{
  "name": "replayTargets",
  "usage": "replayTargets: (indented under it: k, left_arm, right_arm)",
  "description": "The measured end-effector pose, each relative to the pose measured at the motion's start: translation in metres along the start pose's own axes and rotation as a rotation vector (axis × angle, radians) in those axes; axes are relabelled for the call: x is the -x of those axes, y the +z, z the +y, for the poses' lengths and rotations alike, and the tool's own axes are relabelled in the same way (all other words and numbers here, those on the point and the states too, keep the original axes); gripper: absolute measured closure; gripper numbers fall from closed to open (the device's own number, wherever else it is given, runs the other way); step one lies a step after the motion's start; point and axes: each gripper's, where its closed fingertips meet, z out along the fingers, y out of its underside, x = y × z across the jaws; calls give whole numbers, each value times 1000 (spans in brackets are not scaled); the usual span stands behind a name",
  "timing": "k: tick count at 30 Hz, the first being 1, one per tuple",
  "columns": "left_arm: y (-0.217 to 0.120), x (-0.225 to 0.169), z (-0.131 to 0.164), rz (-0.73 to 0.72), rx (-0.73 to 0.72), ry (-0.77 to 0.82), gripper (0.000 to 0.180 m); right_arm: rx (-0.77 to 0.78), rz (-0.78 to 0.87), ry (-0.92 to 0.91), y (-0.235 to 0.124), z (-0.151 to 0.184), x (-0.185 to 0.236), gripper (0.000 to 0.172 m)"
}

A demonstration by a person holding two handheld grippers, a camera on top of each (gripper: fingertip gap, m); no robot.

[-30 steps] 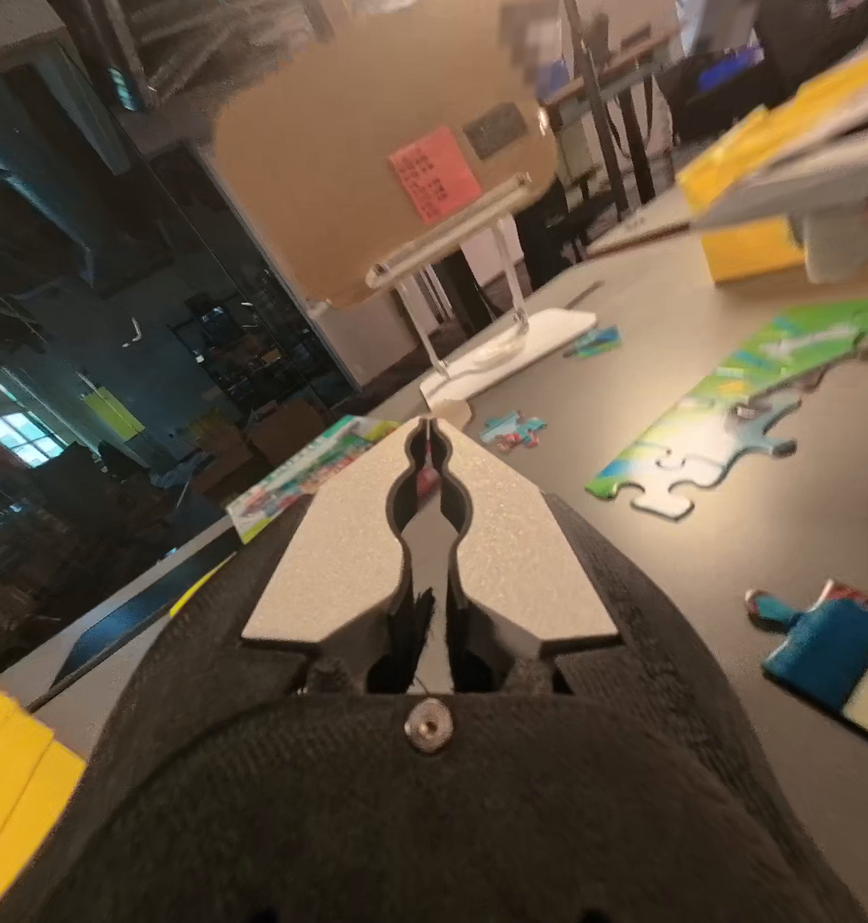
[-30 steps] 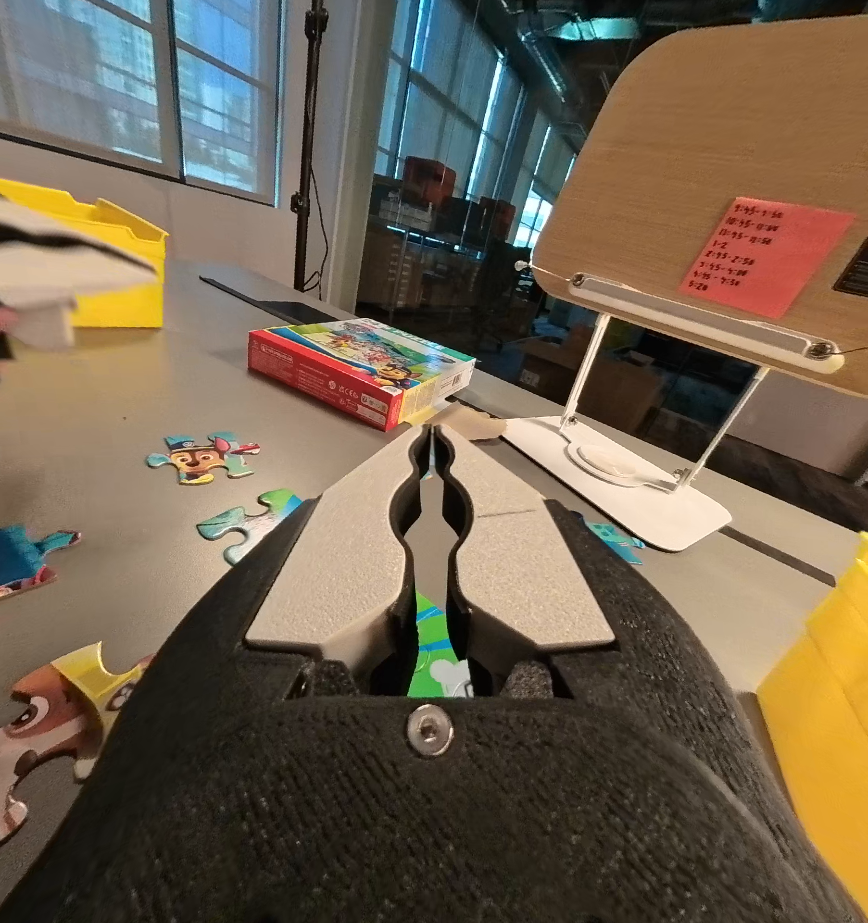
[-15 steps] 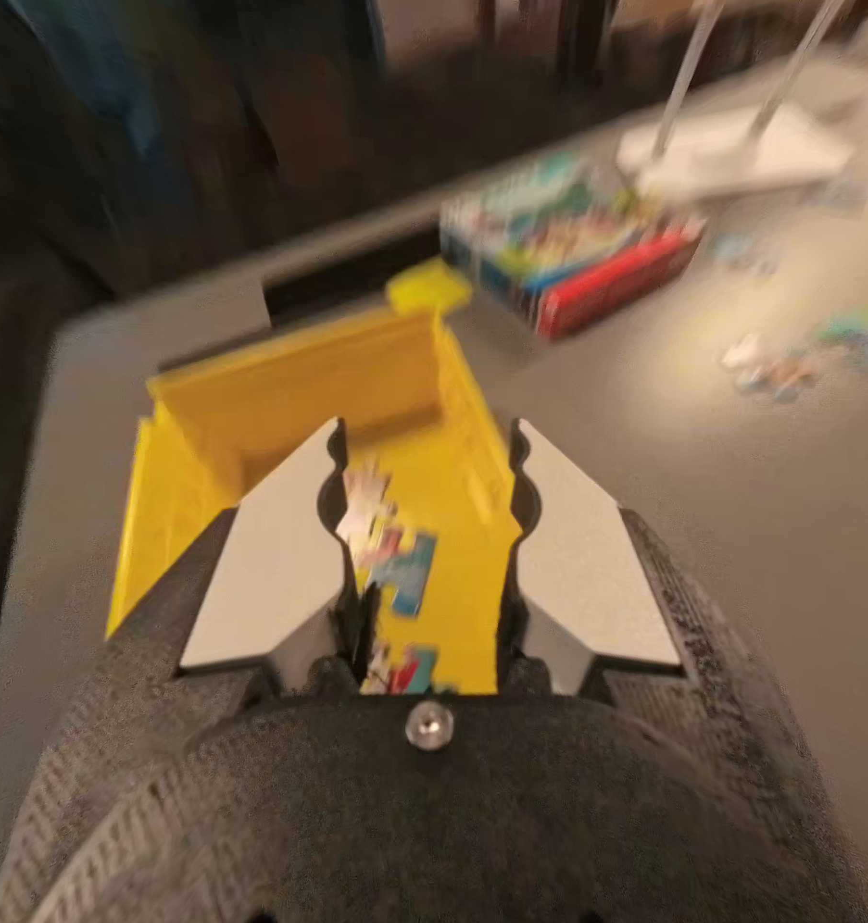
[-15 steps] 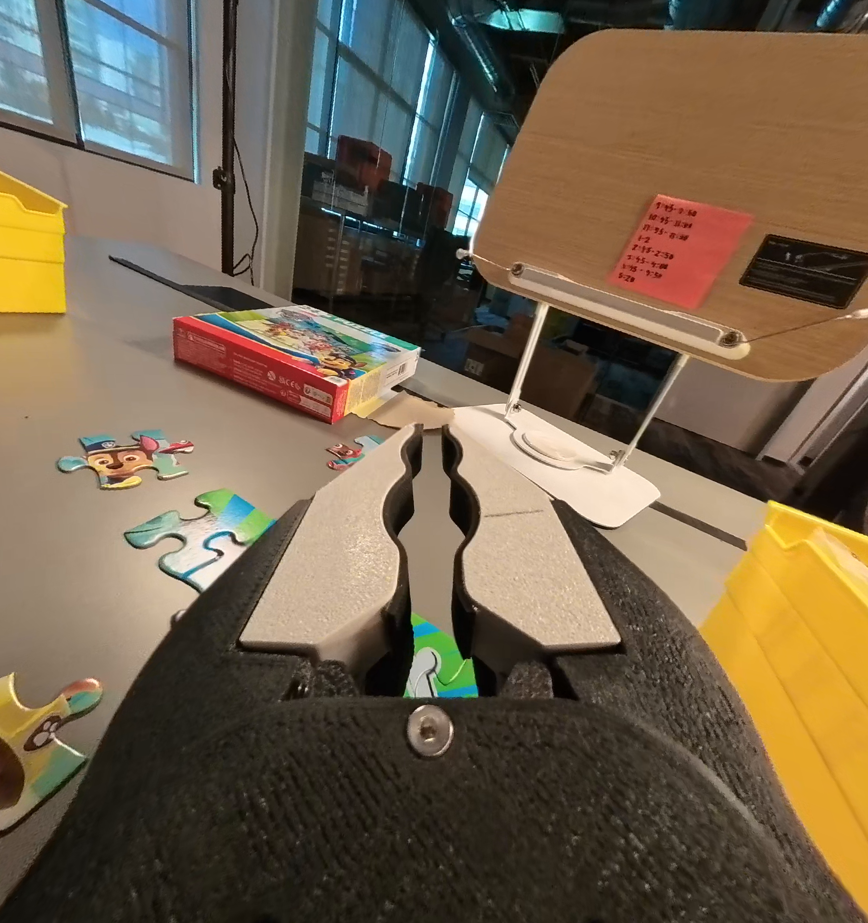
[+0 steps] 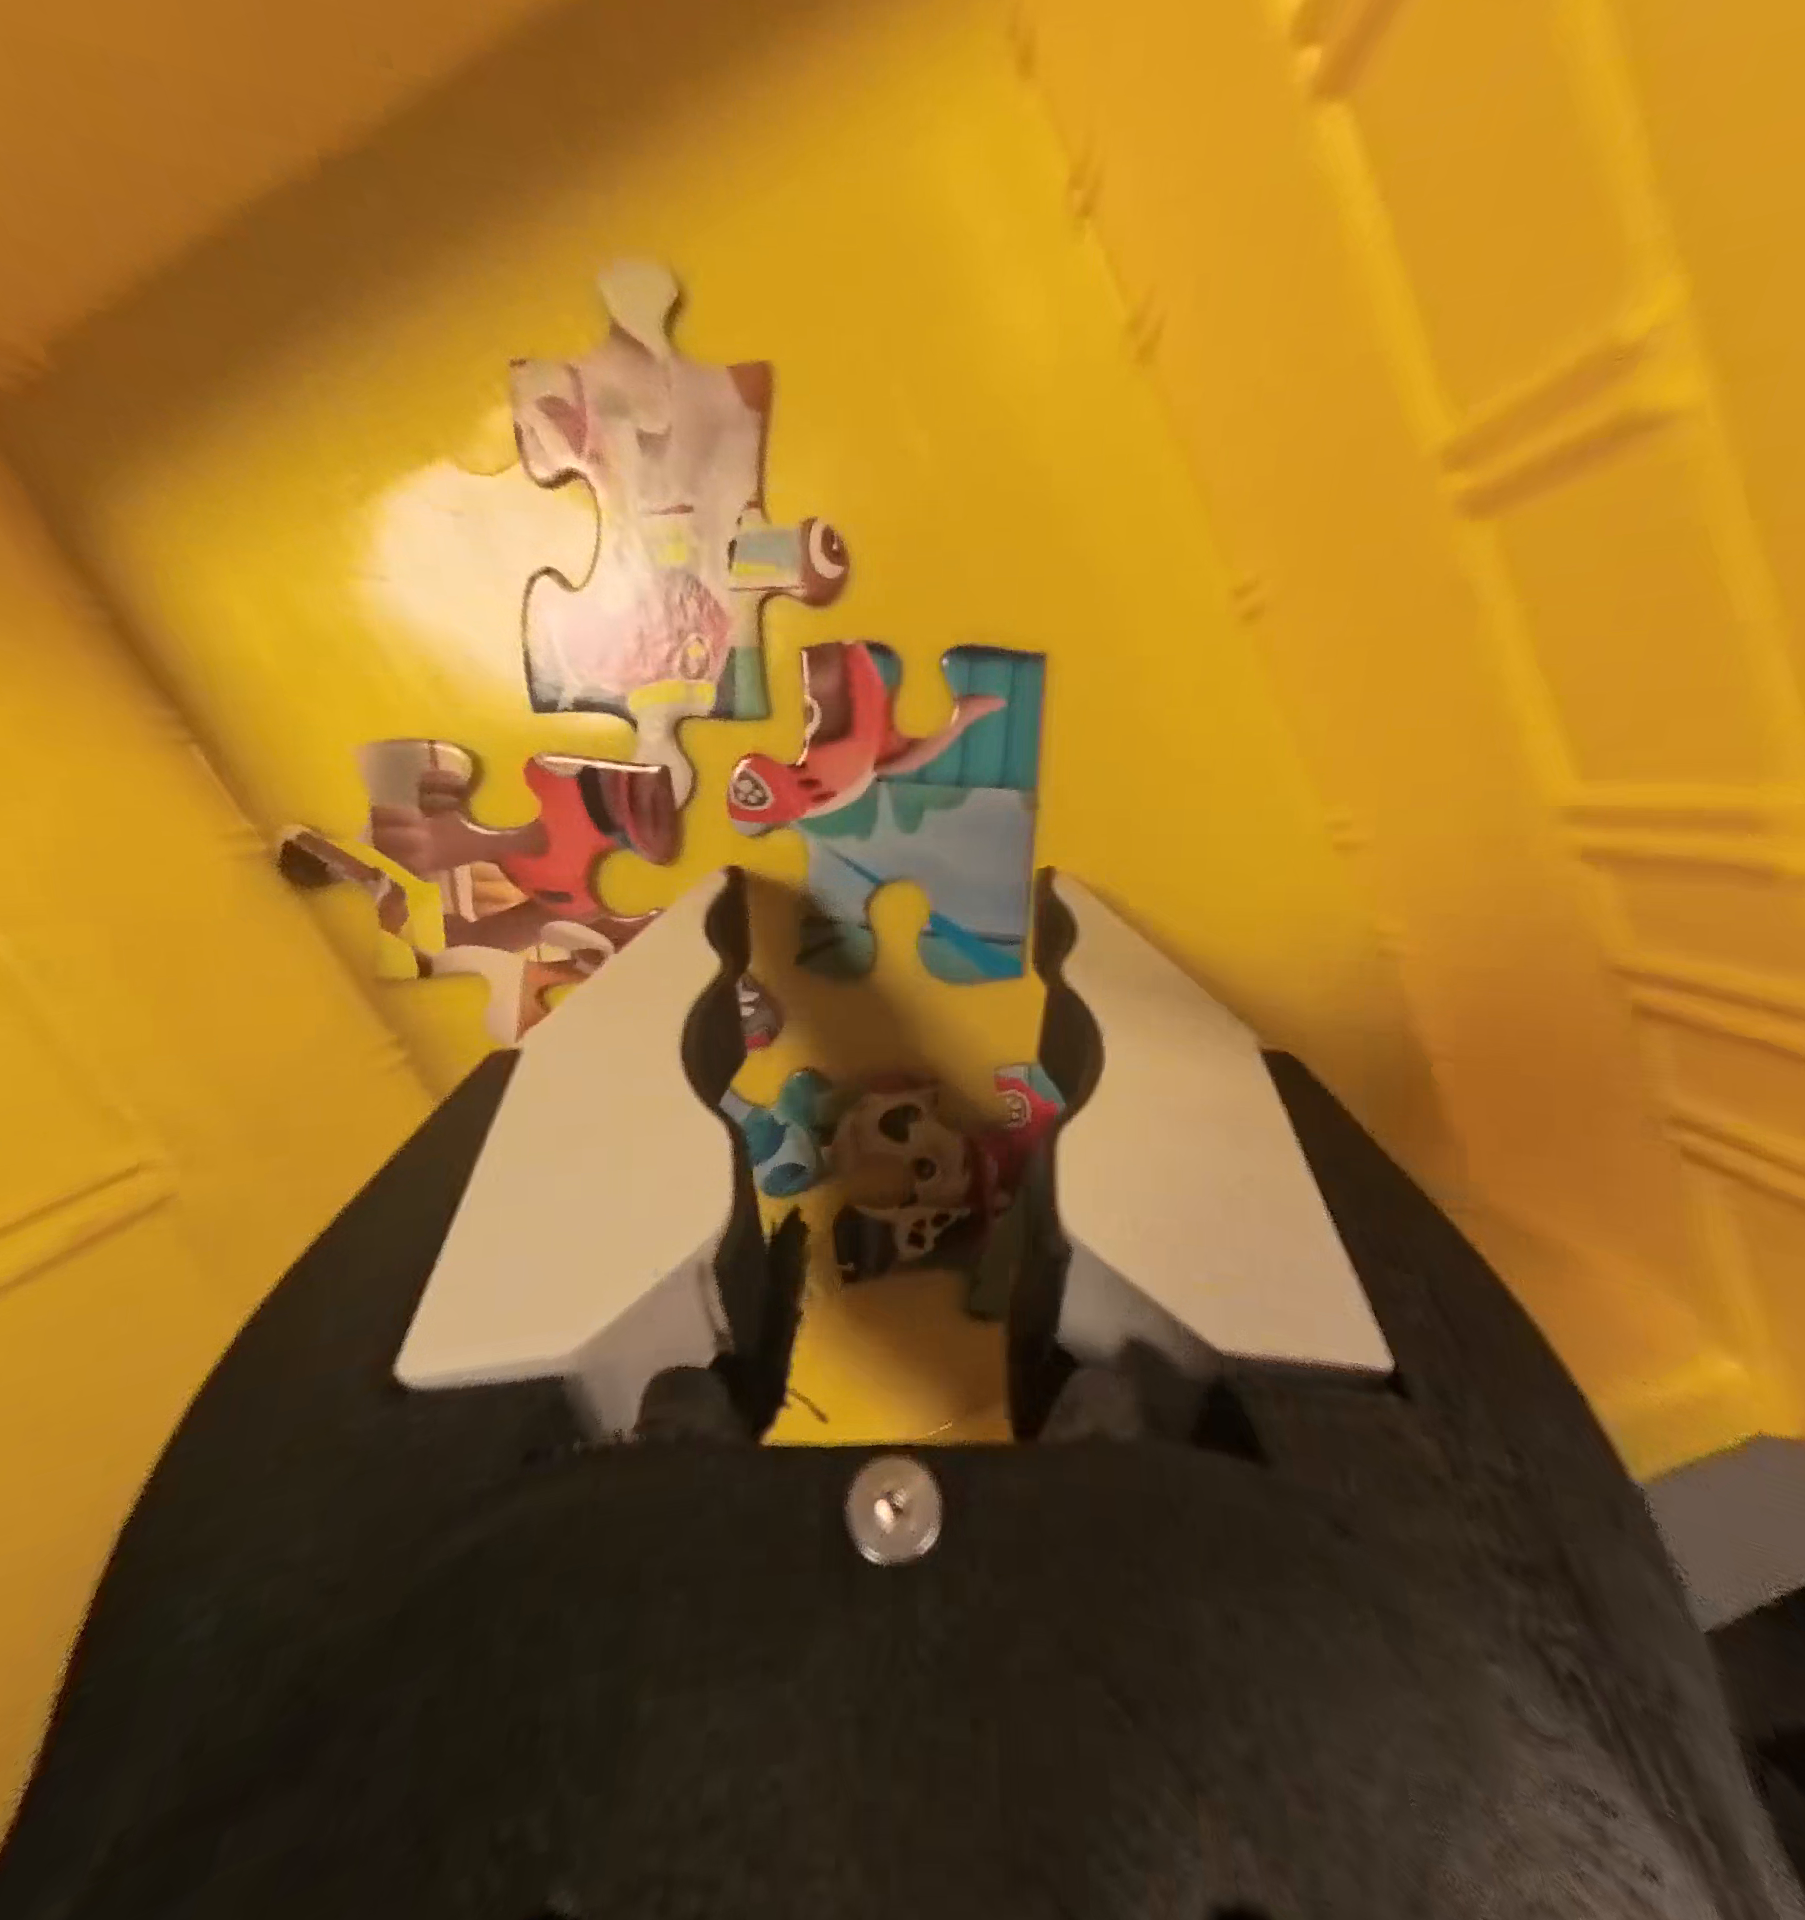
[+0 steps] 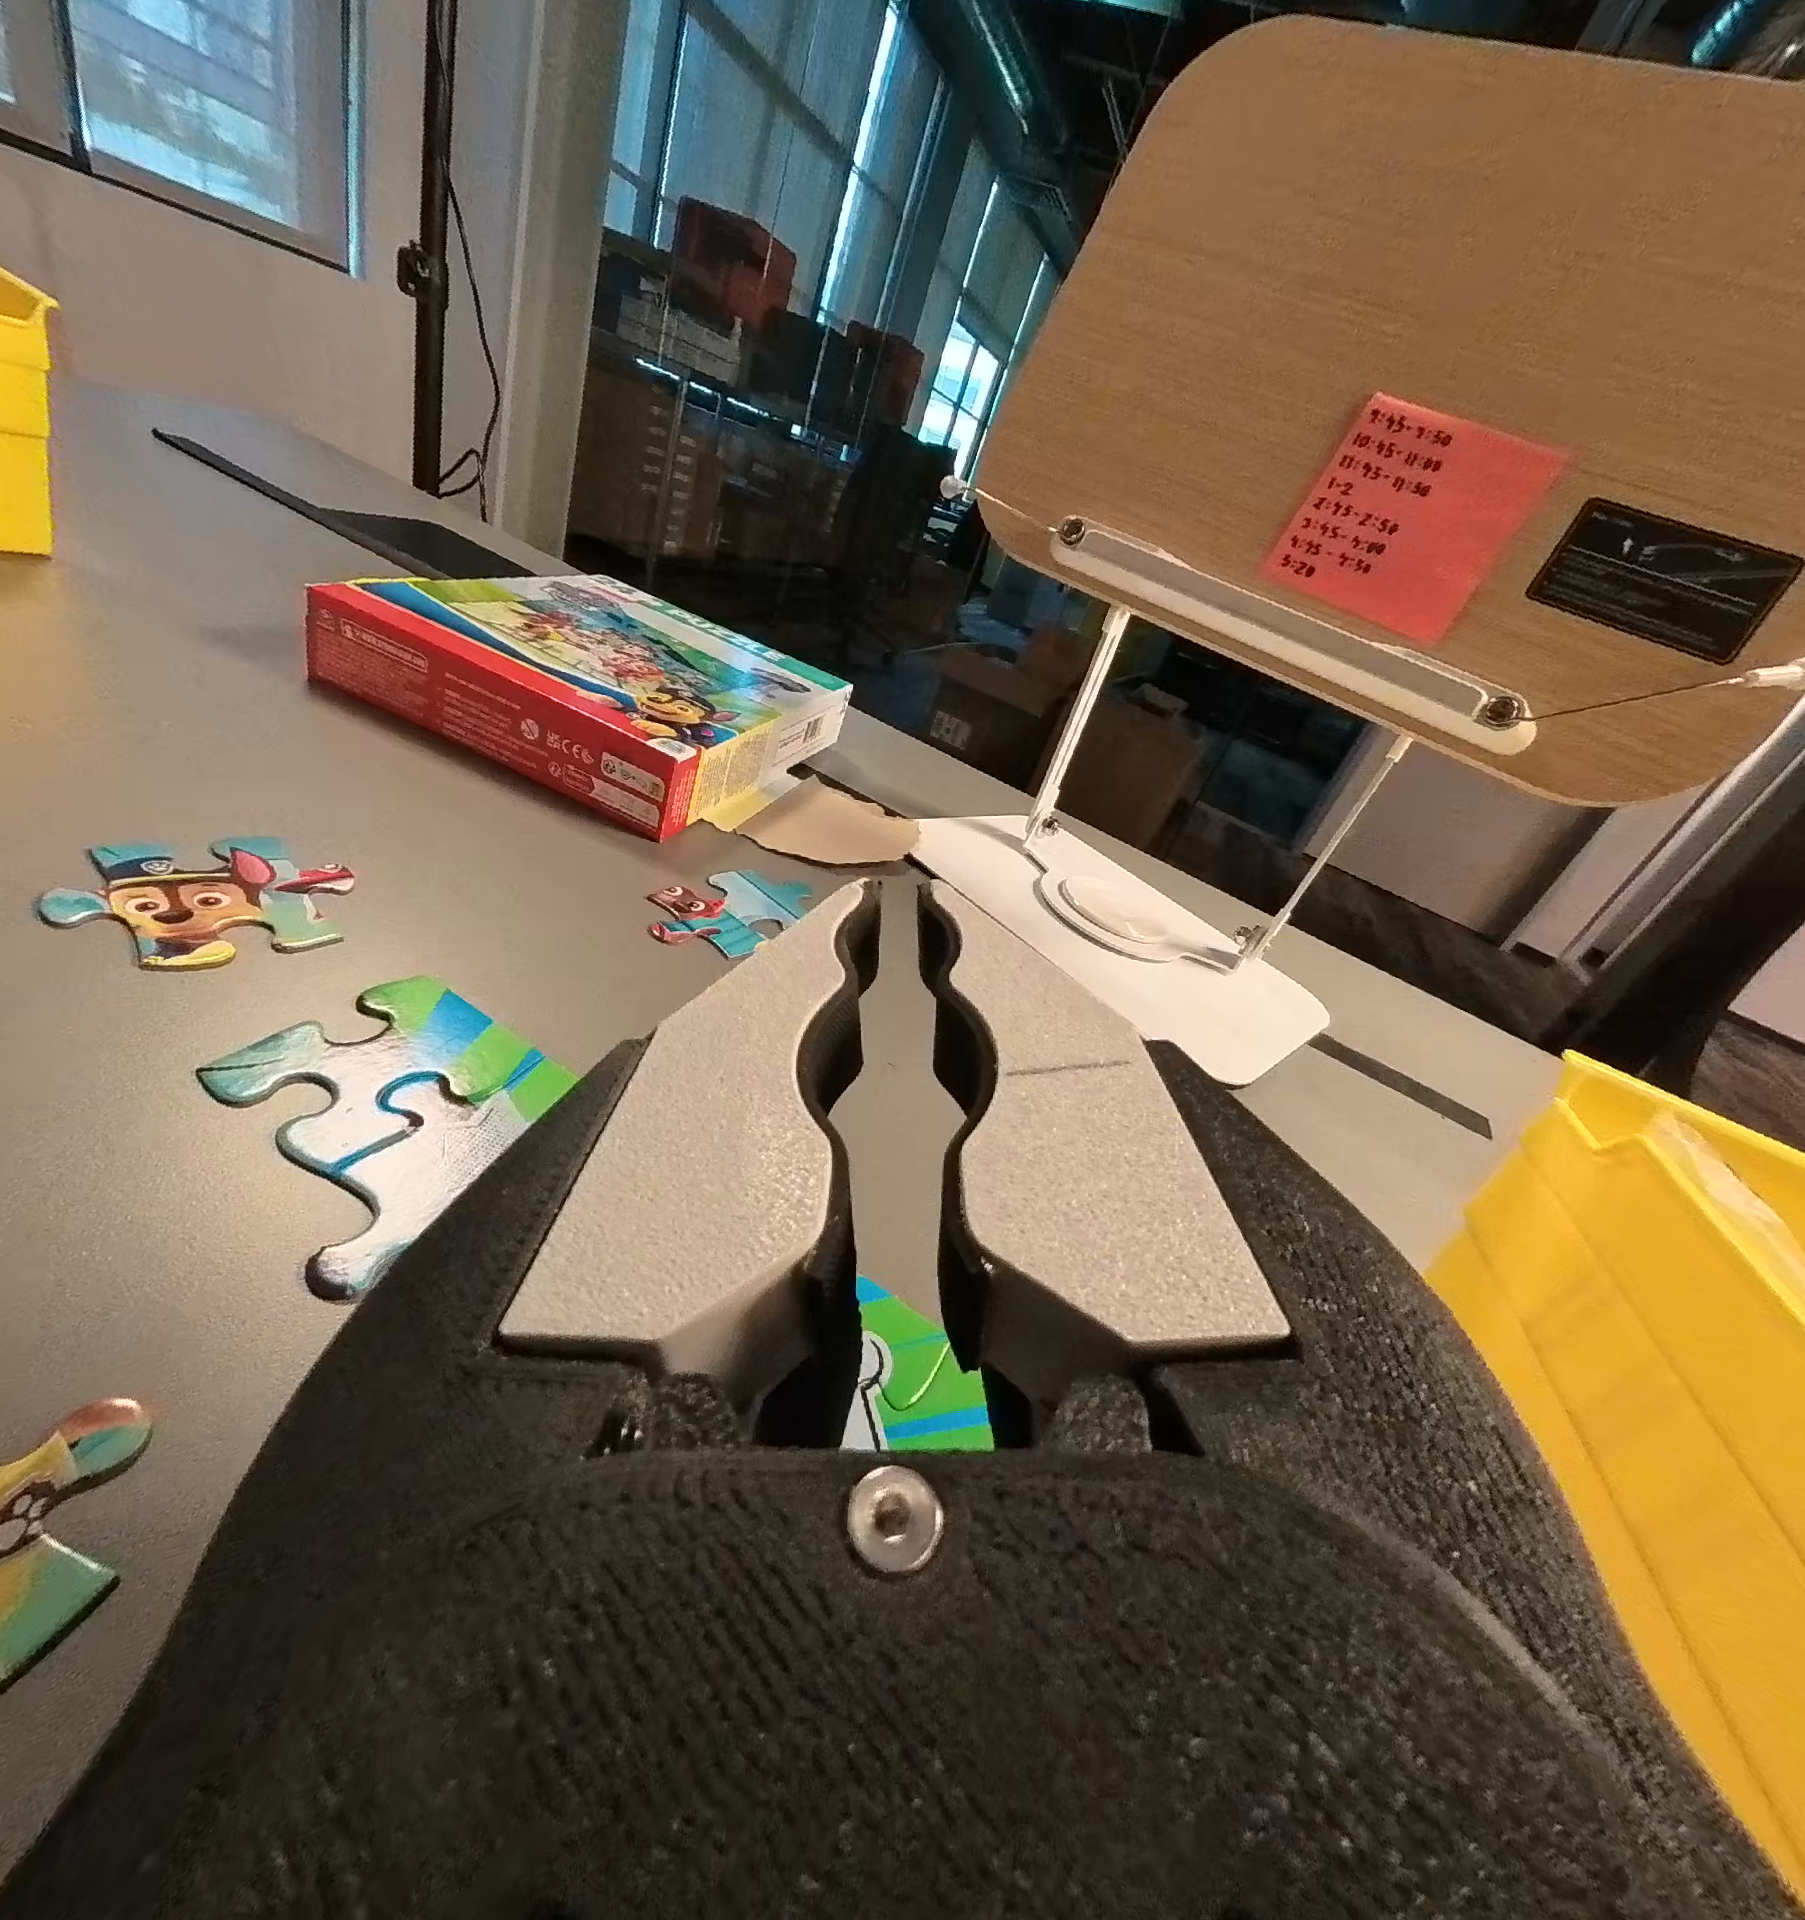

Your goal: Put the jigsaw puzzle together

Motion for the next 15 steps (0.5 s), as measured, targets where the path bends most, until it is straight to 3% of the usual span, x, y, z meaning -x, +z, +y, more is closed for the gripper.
replayTargets:
  k: [4,11,15]
  left_arm:
    - [-1,-2,2,1,15,27,139]
    - [-5,-3,5,-60,37,122,140]
    - [-31,4,-7,-126,-52,117,140]
  right_arm:
    - [-2,0,5,0,0,-1,167]
    - [-11,-5,11,-1,-1,0,167]
    - [-23,-7,29,-2,-3,-1,168]
